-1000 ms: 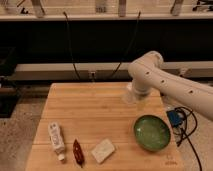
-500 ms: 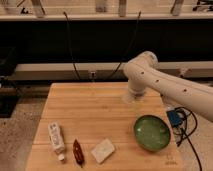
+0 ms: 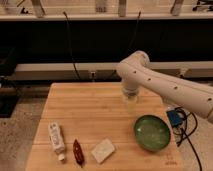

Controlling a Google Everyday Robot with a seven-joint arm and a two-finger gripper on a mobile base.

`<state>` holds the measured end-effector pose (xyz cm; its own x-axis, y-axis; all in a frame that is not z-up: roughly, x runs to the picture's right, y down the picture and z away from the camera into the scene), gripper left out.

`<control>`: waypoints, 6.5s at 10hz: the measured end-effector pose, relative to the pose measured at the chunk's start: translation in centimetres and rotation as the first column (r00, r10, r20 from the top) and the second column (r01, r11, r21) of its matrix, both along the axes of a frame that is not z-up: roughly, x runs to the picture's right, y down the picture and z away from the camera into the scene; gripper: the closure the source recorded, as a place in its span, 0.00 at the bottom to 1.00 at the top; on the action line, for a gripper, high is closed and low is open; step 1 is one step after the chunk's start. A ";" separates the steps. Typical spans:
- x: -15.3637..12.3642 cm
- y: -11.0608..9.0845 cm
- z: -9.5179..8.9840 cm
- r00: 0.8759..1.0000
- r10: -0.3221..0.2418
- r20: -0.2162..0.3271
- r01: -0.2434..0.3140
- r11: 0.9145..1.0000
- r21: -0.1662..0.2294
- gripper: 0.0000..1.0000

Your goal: Move the arm in a circular motion

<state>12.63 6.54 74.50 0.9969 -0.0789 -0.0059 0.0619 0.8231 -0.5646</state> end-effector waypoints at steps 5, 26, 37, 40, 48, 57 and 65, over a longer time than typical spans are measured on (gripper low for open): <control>-2.3 -0.4 1.0 0.998 -0.052 0.022 0.052 0.999 -0.017 0.20; -6.7 1.0 1.3 0.966 -0.231 0.117 0.237 0.970 -0.045 0.99; -5.5 2.7 0.2 0.953 -0.264 0.151 0.276 0.959 -0.062 0.99; -4.5 2.7 0.3 0.948 -0.276 0.157 0.290 0.955 -0.068 0.99; -2.8 2.8 0.8 0.937 -0.305 0.173 0.322 0.943 -0.082 0.99; -1.5 3.7 0.9 0.908 -0.360 0.213 0.382 0.921 -0.073 0.99; 0.0 3.3 1.7 0.881 -0.407 0.241 0.433 0.899 -0.064 0.99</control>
